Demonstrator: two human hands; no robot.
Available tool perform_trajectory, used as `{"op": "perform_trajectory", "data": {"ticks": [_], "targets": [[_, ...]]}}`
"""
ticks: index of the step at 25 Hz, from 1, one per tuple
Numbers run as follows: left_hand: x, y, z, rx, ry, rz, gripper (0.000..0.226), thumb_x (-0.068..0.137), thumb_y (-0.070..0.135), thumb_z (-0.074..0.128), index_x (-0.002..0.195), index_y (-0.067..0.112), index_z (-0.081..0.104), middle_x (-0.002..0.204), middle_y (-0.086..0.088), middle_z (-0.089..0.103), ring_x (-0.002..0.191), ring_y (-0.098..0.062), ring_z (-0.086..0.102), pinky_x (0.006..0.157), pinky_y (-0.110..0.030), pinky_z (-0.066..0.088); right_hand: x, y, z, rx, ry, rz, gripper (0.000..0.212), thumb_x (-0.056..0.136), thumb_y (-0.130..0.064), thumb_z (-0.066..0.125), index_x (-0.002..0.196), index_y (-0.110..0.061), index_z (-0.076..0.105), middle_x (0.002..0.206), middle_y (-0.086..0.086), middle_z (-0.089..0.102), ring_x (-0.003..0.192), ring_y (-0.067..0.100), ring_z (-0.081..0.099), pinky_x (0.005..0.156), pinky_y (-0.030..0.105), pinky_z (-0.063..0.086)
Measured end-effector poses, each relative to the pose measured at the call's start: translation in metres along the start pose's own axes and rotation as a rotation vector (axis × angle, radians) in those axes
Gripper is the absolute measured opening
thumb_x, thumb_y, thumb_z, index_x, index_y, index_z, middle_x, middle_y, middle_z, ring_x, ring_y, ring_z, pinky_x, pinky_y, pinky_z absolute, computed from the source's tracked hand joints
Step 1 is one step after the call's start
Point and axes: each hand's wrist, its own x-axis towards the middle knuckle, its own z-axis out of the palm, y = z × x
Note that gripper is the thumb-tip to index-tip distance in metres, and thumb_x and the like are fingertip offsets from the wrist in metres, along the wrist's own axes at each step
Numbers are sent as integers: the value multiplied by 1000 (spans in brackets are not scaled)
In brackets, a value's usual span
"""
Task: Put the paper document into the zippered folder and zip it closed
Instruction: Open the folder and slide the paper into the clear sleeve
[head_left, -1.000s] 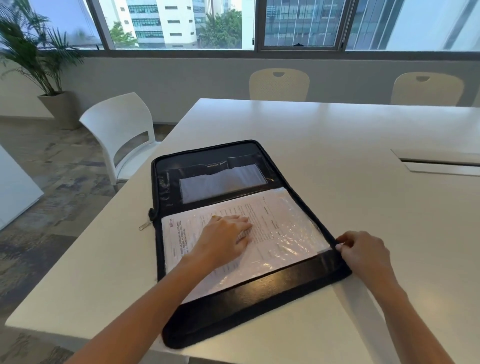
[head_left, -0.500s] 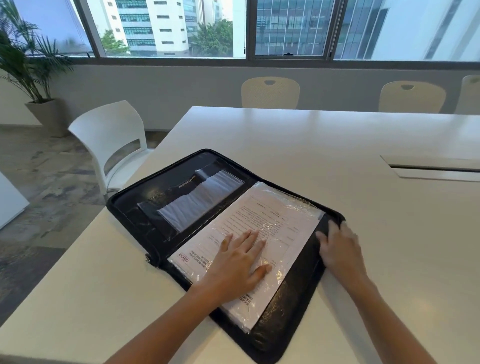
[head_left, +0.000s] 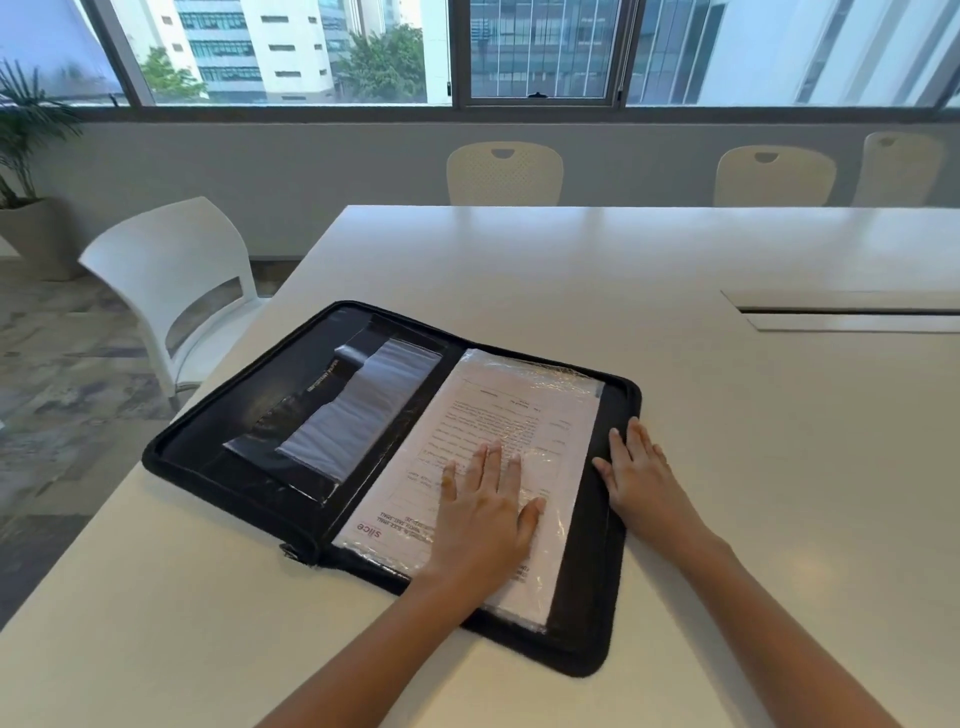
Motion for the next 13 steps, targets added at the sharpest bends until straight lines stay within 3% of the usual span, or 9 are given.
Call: {"op": "perform_trajectory", "data": {"ticks": [3,7,10,13], "targets": [[8,22,0,-14,-1,-88,69,100,58,14,156,18,4,164,-12,-3,150,-29,-7,118,-55,-4,25,13,-12,-90,-17,-107,57,103,-39,25,149,-6,23,158,20,19,148,28,14,119,43,14],[21,34,-1,-48,-85,-55,72,98,62,16,155,20,2,163,-15,-9,149,-33,-13,115,-58,-9,53,18,-29,-196,-37,-170,54,103,-39,25,148,-9,27,157,16,24,146,23,20,119,43,17],[28,8,-5,-70,-47,-56,76,95,67,17,155,22,4,163,-13,-8,149,-31,-11,116,-55,-6,62,17,-34,-218,-51,-160,52,103,-39,26,147,-11,31,157,15,27,145,23,23,118,44,19],[34,-52,-25,62,42,-183,81,93,69,16,155,18,5,163,-14,-2,150,-32,-2,116,-56,0,57,9,-31,-142,14,-120,49,103,-35,30,144,-10,37,155,16,30,145,25,25,117,44,21]]}}
